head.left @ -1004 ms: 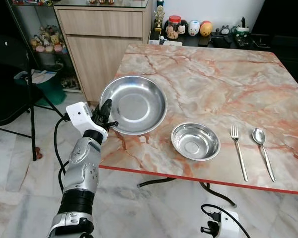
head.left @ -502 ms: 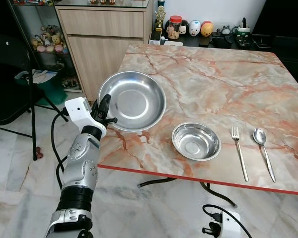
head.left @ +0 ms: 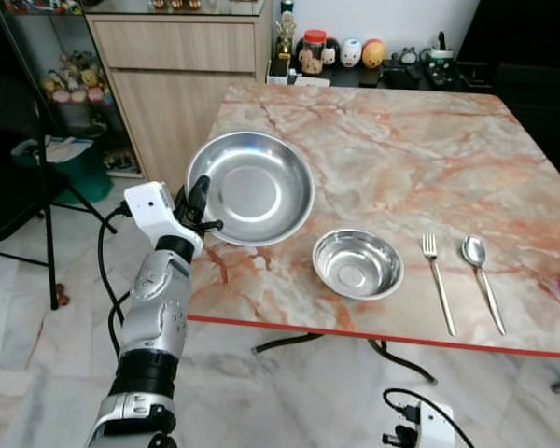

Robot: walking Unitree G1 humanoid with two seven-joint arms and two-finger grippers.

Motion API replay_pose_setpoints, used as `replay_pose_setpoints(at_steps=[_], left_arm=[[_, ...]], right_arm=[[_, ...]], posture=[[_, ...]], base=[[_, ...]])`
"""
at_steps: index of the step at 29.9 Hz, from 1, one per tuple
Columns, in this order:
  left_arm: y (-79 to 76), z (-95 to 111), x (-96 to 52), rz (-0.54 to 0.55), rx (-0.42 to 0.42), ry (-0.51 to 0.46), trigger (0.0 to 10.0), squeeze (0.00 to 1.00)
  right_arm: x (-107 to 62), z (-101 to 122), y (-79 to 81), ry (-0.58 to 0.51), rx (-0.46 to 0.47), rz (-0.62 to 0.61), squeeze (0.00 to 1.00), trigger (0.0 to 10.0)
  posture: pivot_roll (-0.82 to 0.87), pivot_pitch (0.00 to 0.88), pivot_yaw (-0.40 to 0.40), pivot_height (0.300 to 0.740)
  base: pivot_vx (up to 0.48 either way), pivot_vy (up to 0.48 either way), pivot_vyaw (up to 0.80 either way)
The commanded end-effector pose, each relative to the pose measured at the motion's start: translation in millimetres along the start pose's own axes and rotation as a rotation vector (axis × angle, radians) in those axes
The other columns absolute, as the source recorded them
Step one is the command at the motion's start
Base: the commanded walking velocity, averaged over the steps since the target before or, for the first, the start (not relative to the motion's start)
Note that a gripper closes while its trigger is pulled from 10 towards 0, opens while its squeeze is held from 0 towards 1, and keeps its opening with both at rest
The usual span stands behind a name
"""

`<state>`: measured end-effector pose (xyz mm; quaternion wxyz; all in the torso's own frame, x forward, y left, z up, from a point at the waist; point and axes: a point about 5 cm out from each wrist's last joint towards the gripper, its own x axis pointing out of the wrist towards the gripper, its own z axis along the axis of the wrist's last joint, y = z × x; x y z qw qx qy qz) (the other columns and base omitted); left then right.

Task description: Setting the table

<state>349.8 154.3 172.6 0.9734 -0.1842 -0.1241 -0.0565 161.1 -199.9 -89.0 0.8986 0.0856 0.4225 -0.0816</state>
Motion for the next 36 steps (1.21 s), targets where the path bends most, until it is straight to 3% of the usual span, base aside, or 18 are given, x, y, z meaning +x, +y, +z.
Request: replay_pose_setpoints(at_steps=[1,5,17,25,30,36], left_arm=[[-3.4,7.7,3.3,-0.009,0.018,-0.04,10.0,0.0],[-3.2,8.3,2.9,-0.005,0.018,-0.046,10.0,0.0],[-4.0,16.9,6.2,0.001,0.008,-0.085,10.0,0.0],[-6.9,22.1,8.6,-0.004,-0.003,-0.103,10.0,0.0],[-7.0,23.3,8.6,0.004,-0.012,-0.111,10.0,0.0],[-4.7,27.2,9.3,0.012,-0.015,-0.122,10.0,0.0]], right_arm=[[-1.2,-5.2,-0.1,0.02,0.0,-0.003,0.0,10.0],[-0.5,-7.7,11.2,0.023,-0.002,0.014,0.0,10.0],[1.8,-4.5,25.5,0.014,-0.01,0.034,0.0,10.0],[2.5,-0.5,19.6,0.008,-0.008,0.023,0.0,10.0],[0.9,-2.0,6.0,0.022,-0.006,0.004,0.0,10.0],[-0.5,-6.5,4.2,0.035,0.0,0.003,0.0,10.0]], posture=[[0.03,0.0,-0.03,0.736],[0.03,0.0,-0.028,0.736],[0.03,0.0,-0.019,0.736],[0.03,0.0,-0.02,0.736],[0.04,0.0,-0.022,0.736],[0.04,0.0,-0.024,0.736]], base=[[0.0,-0.24,0.0],[0.0,-0.253,0.0],[0.0,-0.401,0.0],[0.0,-0.458,0.0],[0.0,-0.456,0.0],[0.0,-0.456,0.0]])
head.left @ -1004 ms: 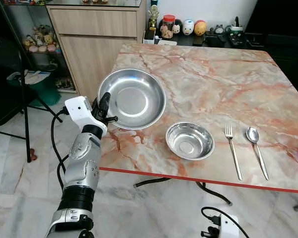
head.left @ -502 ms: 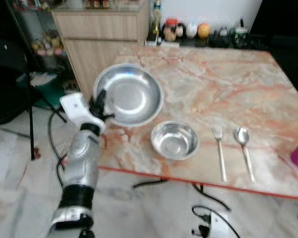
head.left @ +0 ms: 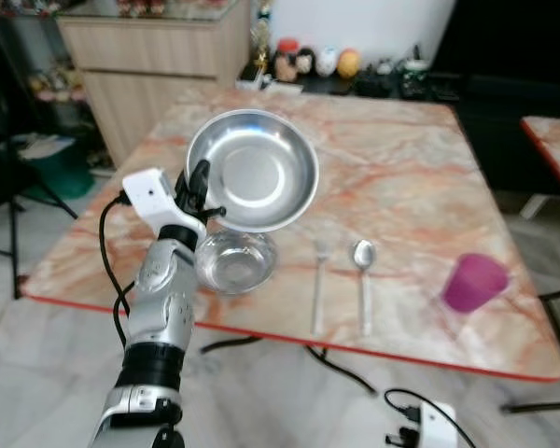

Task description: Setting the table

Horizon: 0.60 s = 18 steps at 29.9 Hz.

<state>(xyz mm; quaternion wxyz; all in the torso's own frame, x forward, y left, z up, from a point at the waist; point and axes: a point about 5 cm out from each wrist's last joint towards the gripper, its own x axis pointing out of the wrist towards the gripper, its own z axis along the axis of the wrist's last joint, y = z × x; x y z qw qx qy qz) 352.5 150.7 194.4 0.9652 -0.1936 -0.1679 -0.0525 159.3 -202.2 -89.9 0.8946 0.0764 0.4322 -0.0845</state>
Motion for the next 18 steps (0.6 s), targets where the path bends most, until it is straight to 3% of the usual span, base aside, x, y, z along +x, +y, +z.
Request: replay_pose_setpoints(at_steps=[1,11,18], left_arm=[[5.8,10.0,1.8,0.019,0.0,-0.034,10.0,0.0],[4.2,11.6,2.7,0.019,-0.01,-0.042,10.0,0.0],[3.7,12.9,2.9,0.018,-0.01,-0.044,10.0,0.0]], right_arm=[[-0.5,-5.8,7.3,0.019,0.016,0.019,0.0,10.0],[-1.9,-12.7,11.2,0.041,0.004,0.026,0.0,10.0],[-2.4,-12.7,9.7,0.027,0.017,0.023,0.0,10.0]], posture=[[0.04,0.0,-0.024,0.736],[0.04,0.0,-0.024,0.736],[0.04,0.0,-0.022,0.736]], base=[[0.0,-0.458,-0.6],[0.0,-0.458,-0.71],[0.0,-0.455,0.0]])
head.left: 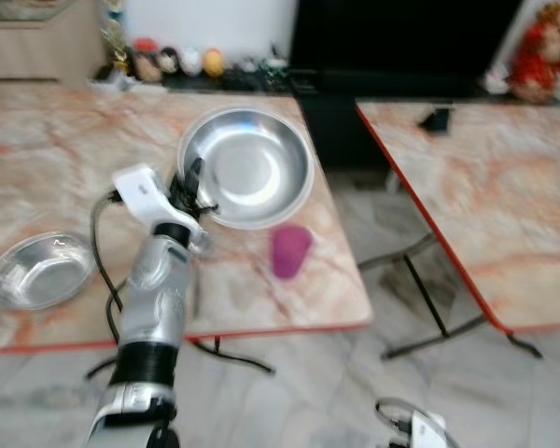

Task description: Setting the table

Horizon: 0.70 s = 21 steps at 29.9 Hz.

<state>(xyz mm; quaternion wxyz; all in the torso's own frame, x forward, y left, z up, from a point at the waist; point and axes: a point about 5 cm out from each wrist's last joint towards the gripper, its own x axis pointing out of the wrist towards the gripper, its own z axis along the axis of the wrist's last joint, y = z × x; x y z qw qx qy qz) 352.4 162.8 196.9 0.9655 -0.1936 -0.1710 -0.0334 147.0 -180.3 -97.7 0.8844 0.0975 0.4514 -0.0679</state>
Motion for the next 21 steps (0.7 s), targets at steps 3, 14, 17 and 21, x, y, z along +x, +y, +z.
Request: replay_pose_setpoints(at_steps=[3,14,17,21], left_arm=[[-6.3,5.8,2.4,-0.016,-0.016,-0.029,10.0,0.0],[-7.6,7.0,3.3,-0.024,-0.006,-0.031,10.0,0.0],[-8.2,7.0,3.4,-0.026,-0.006,-0.031,10.0,0.0],[-8.9,6.8,3.4,-0.03,-0.005,-0.03,10.0,0.0]], right_arm=[[0.0,6.0,-8.7,-0.022,-0.002,-0.022,0.0,10.0],[0.2,5.9,-5.8,-0.029,-0.01,-0.02,0.0,10.0],[0.5,6.1,-4.6,-0.027,-0.025,-0.02,0.0,10.0],[1.3,9.7,-3.6,-0.04,-0.005,-0.015,0.0,10.0]], posture=[[0.04,0.0,-0.021,0.736],[0.03,0.0,-0.018,0.736],[0.03,0.0,-0.018,0.736],[0.03,0.0,-0.016,0.736]], base=[[0.0,-0.455,0.0],[0.0,-0.453,0.0],[0.0,-0.45,0.44],[0.0,-0.451,0.51]])
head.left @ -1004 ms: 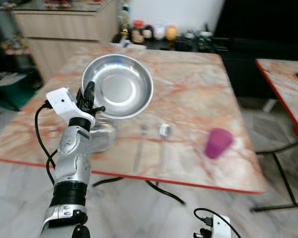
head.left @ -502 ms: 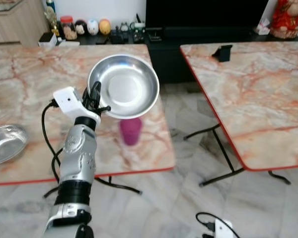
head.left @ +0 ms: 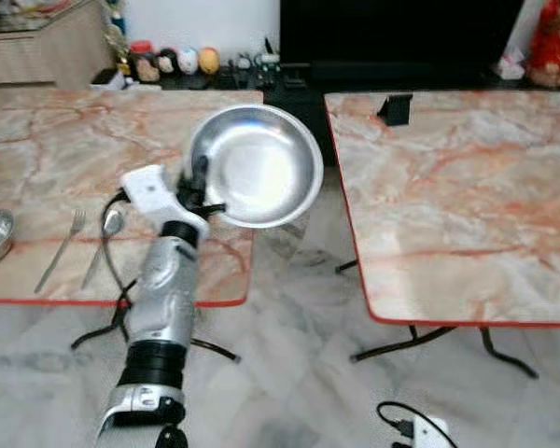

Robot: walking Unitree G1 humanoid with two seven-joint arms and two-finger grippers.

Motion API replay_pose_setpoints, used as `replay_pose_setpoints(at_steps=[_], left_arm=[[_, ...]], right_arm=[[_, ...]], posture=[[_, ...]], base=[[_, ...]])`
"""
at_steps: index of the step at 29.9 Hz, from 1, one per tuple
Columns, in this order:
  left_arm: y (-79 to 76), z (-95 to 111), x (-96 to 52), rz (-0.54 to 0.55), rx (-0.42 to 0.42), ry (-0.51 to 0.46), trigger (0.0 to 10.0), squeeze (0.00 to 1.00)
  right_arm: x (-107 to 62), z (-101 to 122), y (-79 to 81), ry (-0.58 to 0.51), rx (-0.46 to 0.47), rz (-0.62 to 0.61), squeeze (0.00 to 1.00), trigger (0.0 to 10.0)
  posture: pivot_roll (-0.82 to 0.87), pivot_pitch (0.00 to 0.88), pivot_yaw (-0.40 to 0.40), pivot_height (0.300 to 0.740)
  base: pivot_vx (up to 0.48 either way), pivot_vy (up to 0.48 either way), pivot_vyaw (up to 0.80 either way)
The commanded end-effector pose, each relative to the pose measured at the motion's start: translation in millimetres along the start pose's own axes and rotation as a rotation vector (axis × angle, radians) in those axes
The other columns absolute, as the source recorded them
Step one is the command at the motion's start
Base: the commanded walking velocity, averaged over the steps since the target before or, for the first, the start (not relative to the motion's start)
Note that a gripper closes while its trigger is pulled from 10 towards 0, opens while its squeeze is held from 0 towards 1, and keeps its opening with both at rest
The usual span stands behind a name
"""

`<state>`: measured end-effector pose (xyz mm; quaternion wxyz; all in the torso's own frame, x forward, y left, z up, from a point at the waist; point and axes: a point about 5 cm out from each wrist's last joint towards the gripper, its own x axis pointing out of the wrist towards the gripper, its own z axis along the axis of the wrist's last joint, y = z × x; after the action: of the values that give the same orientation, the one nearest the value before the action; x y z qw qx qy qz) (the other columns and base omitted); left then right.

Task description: Setting the table

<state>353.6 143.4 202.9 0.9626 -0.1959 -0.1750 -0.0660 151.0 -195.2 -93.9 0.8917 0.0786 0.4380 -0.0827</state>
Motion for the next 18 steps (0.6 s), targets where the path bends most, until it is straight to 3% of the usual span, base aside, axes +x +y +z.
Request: replay_pose_setpoints(at_steps=[1,18], left_arm=[[10.9,9.6,-0.5,0.034,0.012,-0.034,10.0,0.0],[7.4,6.3,-0.7,0.016,0.004,-0.022,10.0,0.0]], right_arm=[[1.3,1.1,9.6,-0.004,0.015,0.024,0.0,10.0],[-0.1,-1.3,5.0,-0.004,0.028,0.022,0.0,10.0]], posture=[[0.03,0.0,-0.016,0.736],[0.03,0.0,-0.012,0.736]], base=[[0.0,-0.45,0.0],[0.0,-0.448,0.0]])
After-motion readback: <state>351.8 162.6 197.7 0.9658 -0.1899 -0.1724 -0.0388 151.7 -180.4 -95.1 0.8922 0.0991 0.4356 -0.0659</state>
